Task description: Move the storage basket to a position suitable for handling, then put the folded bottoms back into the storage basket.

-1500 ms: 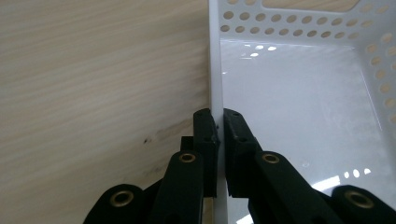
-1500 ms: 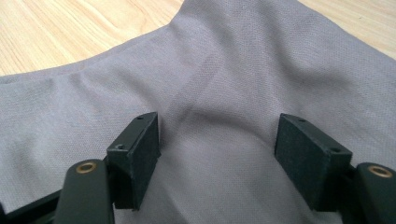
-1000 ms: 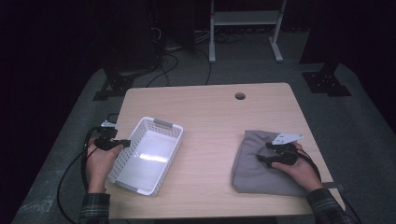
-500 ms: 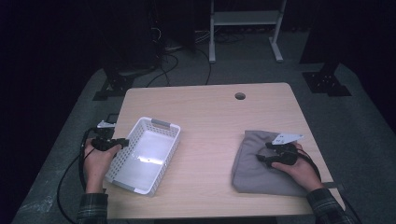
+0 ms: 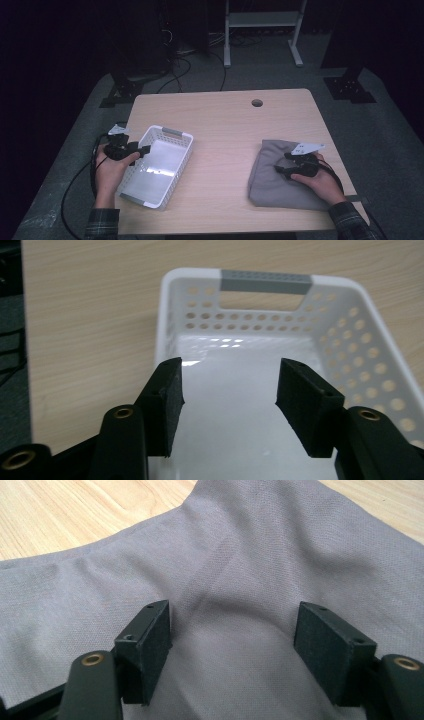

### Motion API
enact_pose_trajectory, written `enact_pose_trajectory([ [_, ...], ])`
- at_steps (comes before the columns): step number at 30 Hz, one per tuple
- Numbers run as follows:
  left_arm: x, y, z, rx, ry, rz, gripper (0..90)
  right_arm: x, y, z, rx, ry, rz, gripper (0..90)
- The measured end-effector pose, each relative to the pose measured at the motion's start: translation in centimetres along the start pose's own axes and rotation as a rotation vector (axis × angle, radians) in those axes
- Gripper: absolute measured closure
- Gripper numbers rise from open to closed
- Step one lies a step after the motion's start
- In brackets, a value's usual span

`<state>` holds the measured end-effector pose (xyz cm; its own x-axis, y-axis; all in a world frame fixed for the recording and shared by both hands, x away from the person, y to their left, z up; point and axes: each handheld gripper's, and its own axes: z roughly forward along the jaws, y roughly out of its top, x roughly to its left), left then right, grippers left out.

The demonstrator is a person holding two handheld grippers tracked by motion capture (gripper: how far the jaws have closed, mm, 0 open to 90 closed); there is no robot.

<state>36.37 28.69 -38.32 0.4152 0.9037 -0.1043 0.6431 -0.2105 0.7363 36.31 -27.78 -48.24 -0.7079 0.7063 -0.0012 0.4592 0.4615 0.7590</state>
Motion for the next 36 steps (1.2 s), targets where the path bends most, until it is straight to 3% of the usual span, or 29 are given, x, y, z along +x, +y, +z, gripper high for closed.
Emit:
enact_pose_trajectory([
  [22, -8.2, 1.8, 1.8, -0.052, -0.175, 0.082, 28.6, -0.1, 0.0, 0.0, -0.001, 0.002, 0.001, 29.3],
  [36, -14.5, 1.7, 3.0, -0.072, -0.277, 0.207, 19.5, 0.0, 0.0, 0.0, 0.000, 0.002, 0.000, 29.3],
])
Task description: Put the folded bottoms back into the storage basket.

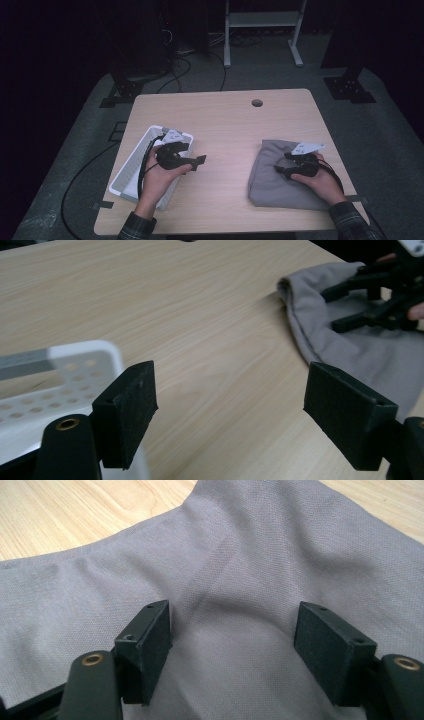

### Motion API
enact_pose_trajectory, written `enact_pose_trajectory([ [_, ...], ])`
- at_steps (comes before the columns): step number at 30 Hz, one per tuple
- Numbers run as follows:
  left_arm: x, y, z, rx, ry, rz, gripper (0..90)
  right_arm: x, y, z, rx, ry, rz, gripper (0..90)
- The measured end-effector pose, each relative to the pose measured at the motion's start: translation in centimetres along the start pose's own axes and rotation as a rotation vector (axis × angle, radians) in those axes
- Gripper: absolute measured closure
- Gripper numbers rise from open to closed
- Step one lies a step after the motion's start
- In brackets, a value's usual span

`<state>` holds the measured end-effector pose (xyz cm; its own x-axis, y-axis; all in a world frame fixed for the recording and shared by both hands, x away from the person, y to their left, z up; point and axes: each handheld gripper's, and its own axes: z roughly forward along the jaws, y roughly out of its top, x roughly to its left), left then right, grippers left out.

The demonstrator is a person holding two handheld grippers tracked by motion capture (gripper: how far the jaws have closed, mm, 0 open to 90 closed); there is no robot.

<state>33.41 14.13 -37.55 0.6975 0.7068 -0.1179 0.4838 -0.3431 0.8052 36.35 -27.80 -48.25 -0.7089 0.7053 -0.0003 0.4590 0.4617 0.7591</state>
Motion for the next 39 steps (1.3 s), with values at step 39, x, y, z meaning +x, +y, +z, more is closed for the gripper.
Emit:
enact_pose_trajectory([
  [39, -5.4, -5.8, 7.8, 0.123, -0.188, 0.247, 9.5, 3.1, 5.0, 5.7, 0.004, 0.007, -0.019, 29.3],
])
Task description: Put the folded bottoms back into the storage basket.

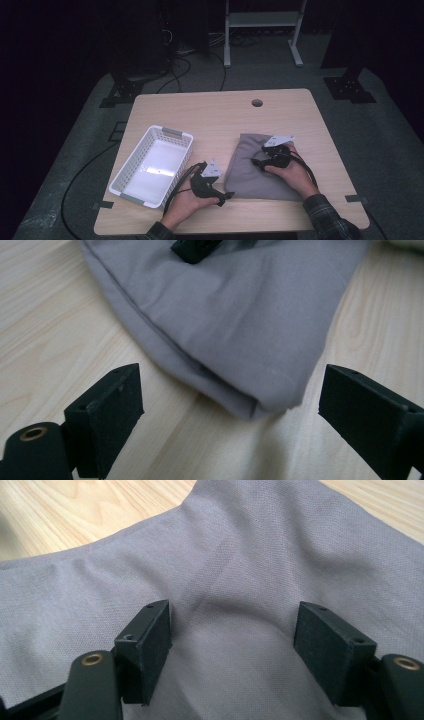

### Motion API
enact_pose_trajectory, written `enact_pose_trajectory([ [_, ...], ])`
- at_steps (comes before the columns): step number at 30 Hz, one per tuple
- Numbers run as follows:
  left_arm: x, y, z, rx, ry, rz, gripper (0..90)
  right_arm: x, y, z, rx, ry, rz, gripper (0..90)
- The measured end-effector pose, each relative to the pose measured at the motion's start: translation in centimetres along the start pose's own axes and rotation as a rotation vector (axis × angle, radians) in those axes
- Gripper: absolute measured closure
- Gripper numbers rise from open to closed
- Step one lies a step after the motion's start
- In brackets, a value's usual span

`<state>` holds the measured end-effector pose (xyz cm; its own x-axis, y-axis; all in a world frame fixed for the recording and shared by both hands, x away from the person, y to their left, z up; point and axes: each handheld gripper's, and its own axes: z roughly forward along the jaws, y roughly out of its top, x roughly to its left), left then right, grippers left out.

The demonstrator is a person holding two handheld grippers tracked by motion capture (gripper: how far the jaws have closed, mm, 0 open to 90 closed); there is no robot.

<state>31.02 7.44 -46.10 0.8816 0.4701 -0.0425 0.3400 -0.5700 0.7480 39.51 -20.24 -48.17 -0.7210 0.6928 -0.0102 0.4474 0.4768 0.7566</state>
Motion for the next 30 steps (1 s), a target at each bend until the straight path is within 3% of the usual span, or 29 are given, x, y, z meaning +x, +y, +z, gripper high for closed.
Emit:
enact_pose_trajectory([
  [8, 0.4, -0.4, 0.6, 0.024, -0.001, -0.018, 9.4, 1.6, 1.1, 1.2, -0.001, 0.016, -0.008, 29.4],
  [13, 0.6, -0.7, 1.3, 0.068, 0.013, -0.003, 7.8, 2.2, 1.5, 1.7, 0.001, 0.022, -0.012, 29.5],
  [21, 0.9, -1.0, 1.6, 0.071, 0.021, -0.015, 3.8, 2.4, 1.6, 1.8, -0.001, 0.021, -0.018, 29.7],
  [30, -0.1, -1.0, 2.4, 0.055, 0.025, 0.054, 1.4, 2.4, 1.6, 1.8, -0.002, 0.021, -0.019, 29.7],
])
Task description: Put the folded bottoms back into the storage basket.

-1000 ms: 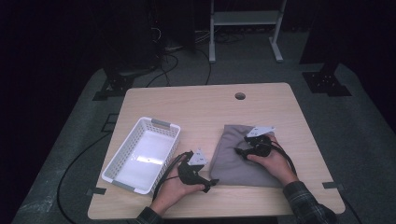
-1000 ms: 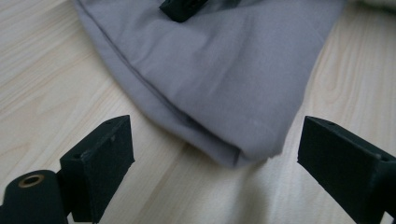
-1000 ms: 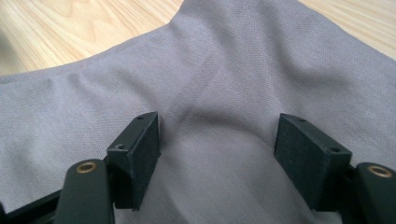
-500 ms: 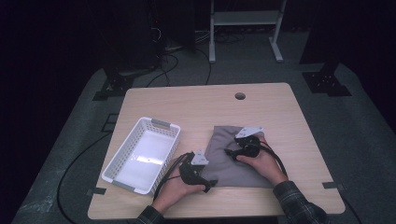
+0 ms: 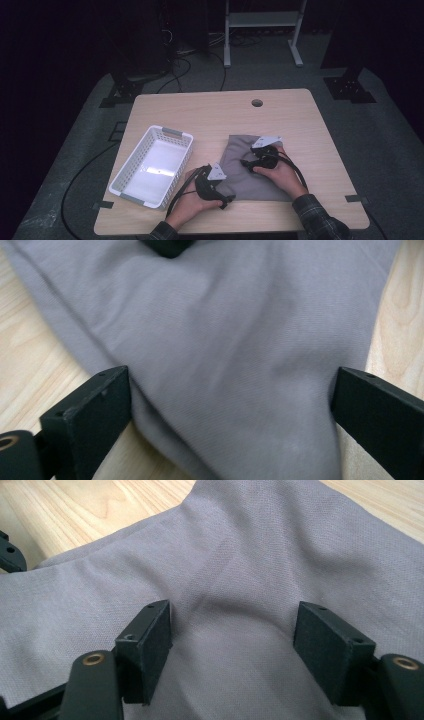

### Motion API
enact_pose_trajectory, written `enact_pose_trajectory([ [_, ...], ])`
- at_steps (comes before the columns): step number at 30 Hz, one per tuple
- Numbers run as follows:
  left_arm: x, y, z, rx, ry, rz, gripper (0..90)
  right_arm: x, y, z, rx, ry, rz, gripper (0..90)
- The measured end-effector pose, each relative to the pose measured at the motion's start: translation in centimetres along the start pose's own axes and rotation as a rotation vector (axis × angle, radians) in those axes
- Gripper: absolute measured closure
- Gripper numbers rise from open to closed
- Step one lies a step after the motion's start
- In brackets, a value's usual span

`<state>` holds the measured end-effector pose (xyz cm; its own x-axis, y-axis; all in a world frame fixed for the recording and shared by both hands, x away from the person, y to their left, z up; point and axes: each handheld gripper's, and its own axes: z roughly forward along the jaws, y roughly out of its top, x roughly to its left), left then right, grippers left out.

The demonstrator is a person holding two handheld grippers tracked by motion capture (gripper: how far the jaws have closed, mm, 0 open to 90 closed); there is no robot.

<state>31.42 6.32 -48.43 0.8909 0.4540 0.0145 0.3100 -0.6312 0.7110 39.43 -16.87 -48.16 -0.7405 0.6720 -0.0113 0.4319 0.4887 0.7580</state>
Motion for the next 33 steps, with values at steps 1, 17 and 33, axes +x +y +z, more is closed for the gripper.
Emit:
enact_pose_trajectory([
  [1, -0.08, 0.05, 0.06, 0.000, 0.003, -0.002, 1.3, 0.00, 0.00, 0.00, 0.000, 0.000, 0.001, 29.7],
  [17, -0.22, 0.32, 0.23, -0.018, 0.013, -0.013, 7.1, 0.03, -0.01, -0.02, 0.001, -0.001, 0.002, 29.7],
  [33, -0.04, 0.41, 0.11, -0.089, -0.008, -0.048, 76.2, 0.36, -0.14, -0.19, 0.001, -0.003, 0.005, 30.2],
])
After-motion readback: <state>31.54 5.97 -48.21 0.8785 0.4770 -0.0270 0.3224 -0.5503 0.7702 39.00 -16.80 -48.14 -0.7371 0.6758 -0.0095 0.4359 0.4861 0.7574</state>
